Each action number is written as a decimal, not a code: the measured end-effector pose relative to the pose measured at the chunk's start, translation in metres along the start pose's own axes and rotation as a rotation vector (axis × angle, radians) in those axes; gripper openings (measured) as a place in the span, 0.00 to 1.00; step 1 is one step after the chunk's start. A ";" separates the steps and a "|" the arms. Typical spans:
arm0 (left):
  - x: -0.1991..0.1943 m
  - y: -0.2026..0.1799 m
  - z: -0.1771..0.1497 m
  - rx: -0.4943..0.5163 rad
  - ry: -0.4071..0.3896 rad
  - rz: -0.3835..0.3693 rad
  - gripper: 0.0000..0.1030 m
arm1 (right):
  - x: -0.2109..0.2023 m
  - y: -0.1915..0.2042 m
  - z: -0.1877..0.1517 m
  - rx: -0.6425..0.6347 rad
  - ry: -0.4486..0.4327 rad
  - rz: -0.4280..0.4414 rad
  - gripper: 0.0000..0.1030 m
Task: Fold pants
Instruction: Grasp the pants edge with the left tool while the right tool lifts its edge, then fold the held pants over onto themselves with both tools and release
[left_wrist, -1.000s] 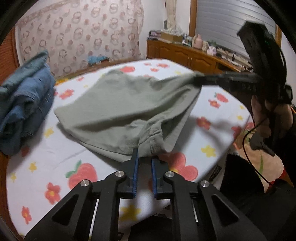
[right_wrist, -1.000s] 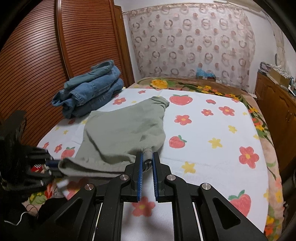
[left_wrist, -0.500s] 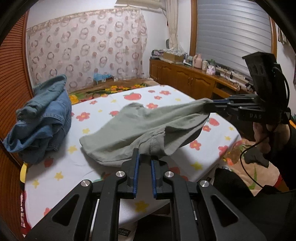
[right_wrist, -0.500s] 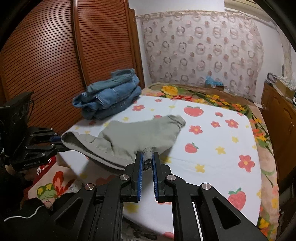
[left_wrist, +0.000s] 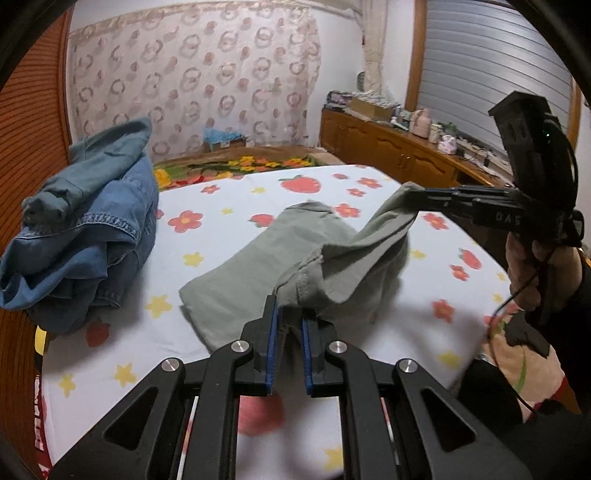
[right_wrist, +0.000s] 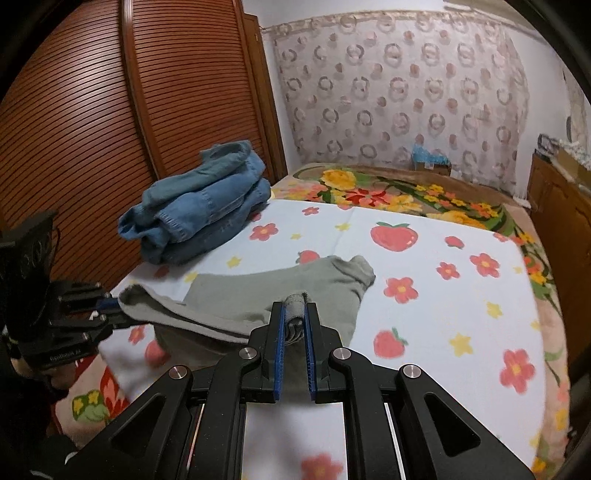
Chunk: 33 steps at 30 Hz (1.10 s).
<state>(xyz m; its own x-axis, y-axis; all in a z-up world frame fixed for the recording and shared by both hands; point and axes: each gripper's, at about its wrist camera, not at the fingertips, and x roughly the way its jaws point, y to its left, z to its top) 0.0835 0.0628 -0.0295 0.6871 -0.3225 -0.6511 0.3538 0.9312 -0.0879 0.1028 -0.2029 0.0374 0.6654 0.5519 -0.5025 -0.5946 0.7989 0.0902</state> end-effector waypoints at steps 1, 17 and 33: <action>0.007 0.006 0.002 -0.009 0.009 0.007 0.11 | 0.007 -0.002 0.003 0.002 0.003 0.005 0.09; 0.047 0.045 0.025 -0.075 0.037 0.062 0.12 | 0.101 -0.004 0.041 -0.013 0.072 -0.035 0.09; 0.060 0.065 0.027 -0.144 0.069 0.110 0.34 | 0.096 -0.011 0.045 0.031 0.030 -0.044 0.32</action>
<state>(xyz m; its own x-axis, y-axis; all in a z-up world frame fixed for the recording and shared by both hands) 0.1652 0.0992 -0.0536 0.6695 -0.2093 -0.7127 0.1812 0.9765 -0.1166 0.1932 -0.1481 0.0266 0.6763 0.5089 -0.5325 -0.5506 0.8295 0.0936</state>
